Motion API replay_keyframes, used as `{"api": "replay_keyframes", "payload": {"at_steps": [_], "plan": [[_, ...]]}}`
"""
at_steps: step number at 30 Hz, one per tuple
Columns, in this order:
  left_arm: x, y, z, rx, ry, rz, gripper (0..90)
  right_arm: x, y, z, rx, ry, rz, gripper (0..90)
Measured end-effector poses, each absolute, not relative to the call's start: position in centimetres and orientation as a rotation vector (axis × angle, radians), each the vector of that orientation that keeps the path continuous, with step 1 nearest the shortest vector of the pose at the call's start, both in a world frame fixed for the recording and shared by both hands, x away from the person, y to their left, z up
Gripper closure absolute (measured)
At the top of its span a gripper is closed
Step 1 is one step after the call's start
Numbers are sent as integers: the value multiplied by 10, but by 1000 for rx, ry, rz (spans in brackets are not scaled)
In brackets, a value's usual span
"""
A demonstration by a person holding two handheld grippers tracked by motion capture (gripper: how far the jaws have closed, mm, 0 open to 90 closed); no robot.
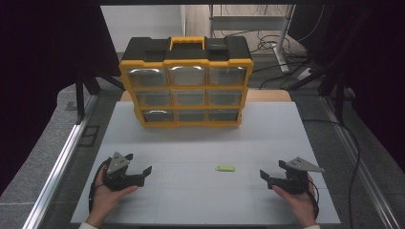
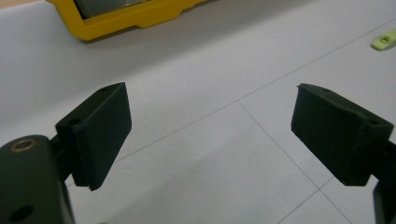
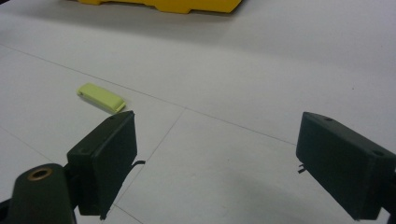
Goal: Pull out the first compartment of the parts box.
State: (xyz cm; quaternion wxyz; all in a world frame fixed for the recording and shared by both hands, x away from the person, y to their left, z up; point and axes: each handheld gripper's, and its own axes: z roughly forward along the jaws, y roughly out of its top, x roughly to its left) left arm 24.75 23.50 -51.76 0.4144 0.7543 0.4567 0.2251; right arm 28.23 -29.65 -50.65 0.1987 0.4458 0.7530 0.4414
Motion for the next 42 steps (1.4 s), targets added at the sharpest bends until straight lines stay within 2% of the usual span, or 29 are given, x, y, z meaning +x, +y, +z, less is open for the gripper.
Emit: {"api": "replay_keyframes", "payload": {"at_steps": [42], "plan": [[247,232,-509,1858,1140,570,124,286,-296,-511,1249,2124,1204,140]]}}
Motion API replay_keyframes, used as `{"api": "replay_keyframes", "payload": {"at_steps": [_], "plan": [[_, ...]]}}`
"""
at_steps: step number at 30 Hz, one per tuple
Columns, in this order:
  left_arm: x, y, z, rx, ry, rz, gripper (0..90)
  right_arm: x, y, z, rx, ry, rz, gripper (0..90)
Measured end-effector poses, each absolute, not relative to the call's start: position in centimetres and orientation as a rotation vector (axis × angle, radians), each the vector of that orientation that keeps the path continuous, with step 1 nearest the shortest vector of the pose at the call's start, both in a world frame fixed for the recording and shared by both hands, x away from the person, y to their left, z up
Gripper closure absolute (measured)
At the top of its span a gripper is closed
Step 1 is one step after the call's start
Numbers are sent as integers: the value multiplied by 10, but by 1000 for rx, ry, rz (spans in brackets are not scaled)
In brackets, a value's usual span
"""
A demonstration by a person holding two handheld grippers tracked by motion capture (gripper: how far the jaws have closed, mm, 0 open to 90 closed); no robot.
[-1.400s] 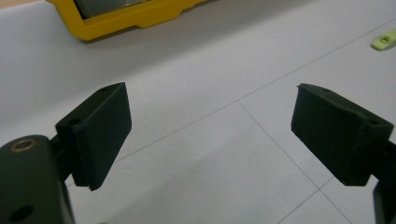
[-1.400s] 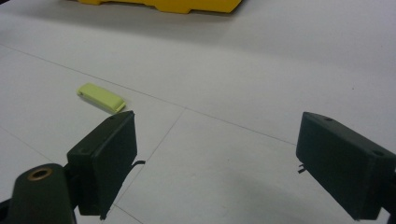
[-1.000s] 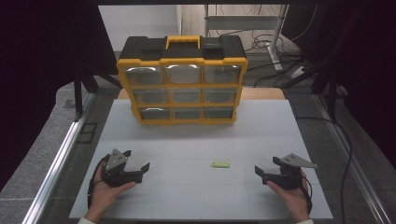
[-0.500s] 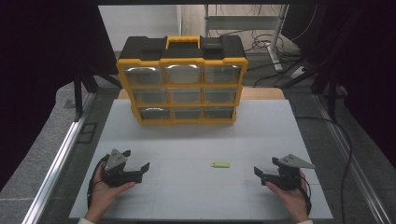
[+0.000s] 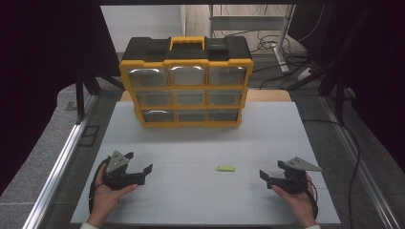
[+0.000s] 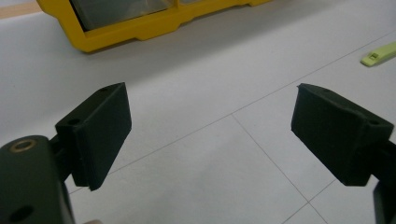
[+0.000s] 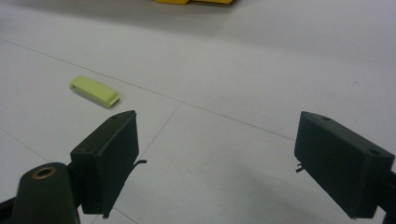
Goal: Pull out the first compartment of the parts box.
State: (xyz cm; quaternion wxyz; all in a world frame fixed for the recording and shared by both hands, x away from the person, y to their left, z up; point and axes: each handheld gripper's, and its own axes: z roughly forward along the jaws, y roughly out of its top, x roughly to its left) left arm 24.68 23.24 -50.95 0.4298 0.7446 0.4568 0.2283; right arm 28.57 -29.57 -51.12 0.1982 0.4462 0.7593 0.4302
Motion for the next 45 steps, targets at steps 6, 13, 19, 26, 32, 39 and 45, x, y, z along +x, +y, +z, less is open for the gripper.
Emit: {"api": "replay_keyframes", "payload": {"at_steps": [6,13,19,26,32,39,45], "plan": [[247,230,-507,1866,1091,593,127,286,-296,-511,1251,2122,1197,141],[247,228,-506,1908,1052,647,123,286,-297,-512,1255,2120,1186,142],[246,226,-503,1942,1011,718,107,285,-297,-511,1256,2120,1186,143],[245,219,-502,1979,944,772,100,286,-297,-512,1260,2120,1183,145],[243,213,-499,2042,876,827,91,285,-297,-512,1257,2119,1178,146],[244,205,-496,2073,814,885,89,285,-298,-512,1261,2117,1176,147],[244,204,-494,2086,790,931,83,285,-298,-512,1262,2112,1173,149]]}}
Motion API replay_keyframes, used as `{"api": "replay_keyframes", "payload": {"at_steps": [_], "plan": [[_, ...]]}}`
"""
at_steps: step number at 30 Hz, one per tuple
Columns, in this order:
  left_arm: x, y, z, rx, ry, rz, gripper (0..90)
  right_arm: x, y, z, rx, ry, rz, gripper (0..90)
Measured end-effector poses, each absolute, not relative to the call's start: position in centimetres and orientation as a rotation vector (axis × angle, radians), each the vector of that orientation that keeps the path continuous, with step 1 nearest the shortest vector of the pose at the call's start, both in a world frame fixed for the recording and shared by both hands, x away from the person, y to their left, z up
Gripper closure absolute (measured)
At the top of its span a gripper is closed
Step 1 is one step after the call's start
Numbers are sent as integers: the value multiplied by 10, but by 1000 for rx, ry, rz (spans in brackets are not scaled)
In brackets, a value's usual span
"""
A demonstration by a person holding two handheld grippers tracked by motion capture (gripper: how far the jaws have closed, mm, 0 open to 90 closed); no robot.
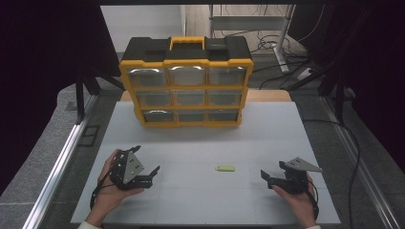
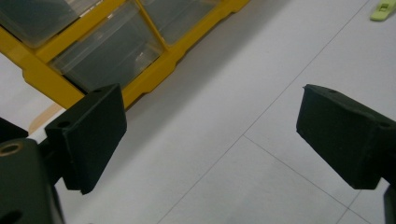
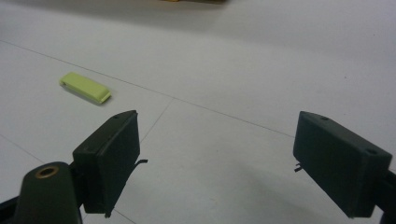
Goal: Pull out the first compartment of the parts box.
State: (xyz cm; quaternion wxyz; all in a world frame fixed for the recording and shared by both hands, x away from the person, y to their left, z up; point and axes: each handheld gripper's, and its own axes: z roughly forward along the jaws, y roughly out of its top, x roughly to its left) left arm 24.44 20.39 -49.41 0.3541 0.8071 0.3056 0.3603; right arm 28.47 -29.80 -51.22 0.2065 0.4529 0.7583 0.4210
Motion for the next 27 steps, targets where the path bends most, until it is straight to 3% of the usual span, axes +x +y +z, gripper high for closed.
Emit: {"api": "replay_keyframes", "payload": {"at_steps": [27], "plan": [[246,189,-490,2166,654,1181,70,285,-297,-514,1256,2119,1146,149]]}}
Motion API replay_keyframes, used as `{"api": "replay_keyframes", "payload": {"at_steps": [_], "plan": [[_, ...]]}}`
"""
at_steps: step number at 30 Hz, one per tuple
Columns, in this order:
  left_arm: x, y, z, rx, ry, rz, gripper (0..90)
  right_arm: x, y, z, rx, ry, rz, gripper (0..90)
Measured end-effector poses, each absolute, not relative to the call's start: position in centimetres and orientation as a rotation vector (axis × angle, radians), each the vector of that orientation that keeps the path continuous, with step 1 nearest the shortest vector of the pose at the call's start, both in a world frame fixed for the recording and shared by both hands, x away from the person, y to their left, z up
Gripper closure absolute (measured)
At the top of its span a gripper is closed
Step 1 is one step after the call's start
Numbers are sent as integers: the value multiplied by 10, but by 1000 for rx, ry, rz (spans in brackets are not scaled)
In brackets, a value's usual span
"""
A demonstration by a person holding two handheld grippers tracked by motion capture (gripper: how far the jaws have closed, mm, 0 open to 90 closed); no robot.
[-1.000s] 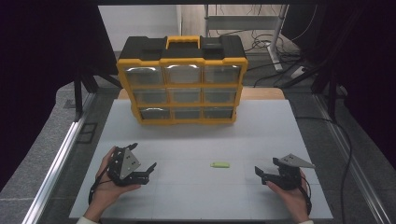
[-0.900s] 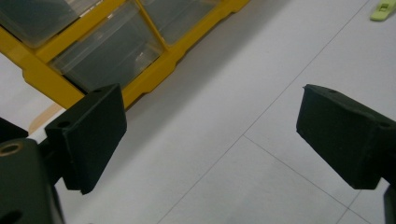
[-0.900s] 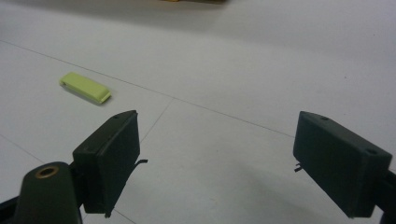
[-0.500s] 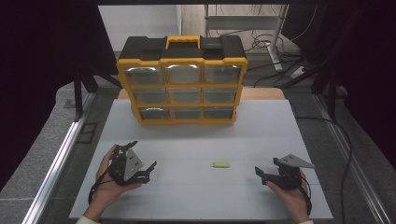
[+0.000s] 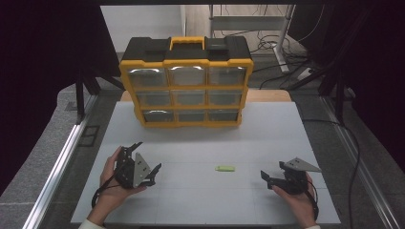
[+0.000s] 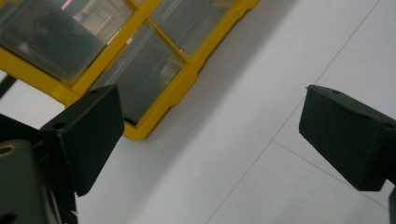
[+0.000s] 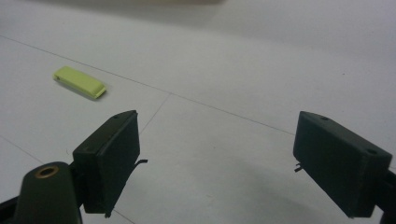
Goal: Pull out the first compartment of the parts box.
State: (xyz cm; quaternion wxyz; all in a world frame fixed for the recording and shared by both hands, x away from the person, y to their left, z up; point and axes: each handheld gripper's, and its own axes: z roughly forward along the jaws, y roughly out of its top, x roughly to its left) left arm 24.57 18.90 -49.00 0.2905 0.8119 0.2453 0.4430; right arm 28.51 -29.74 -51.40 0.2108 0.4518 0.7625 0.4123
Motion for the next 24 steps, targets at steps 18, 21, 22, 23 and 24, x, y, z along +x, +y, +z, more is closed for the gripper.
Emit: {"api": "replay_keyframes", "payload": {"at_steps": [18,21,22,23,24], "plan": [[253,182,-484,2162,618,1255,70,285,-298,-514,1261,2115,1148,149],[255,182,-482,2162,613,1261,70,285,-299,-514,1266,2112,1147,149],[256,181,-481,2158,612,1262,70,285,-299,-514,1266,2112,1148,149],[257,181,-480,2158,612,1264,70,285,-299,-514,1267,2110,1144,149],[258,181,-479,2153,613,1265,70,285,-299,-514,1269,2109,1143,149]]}}
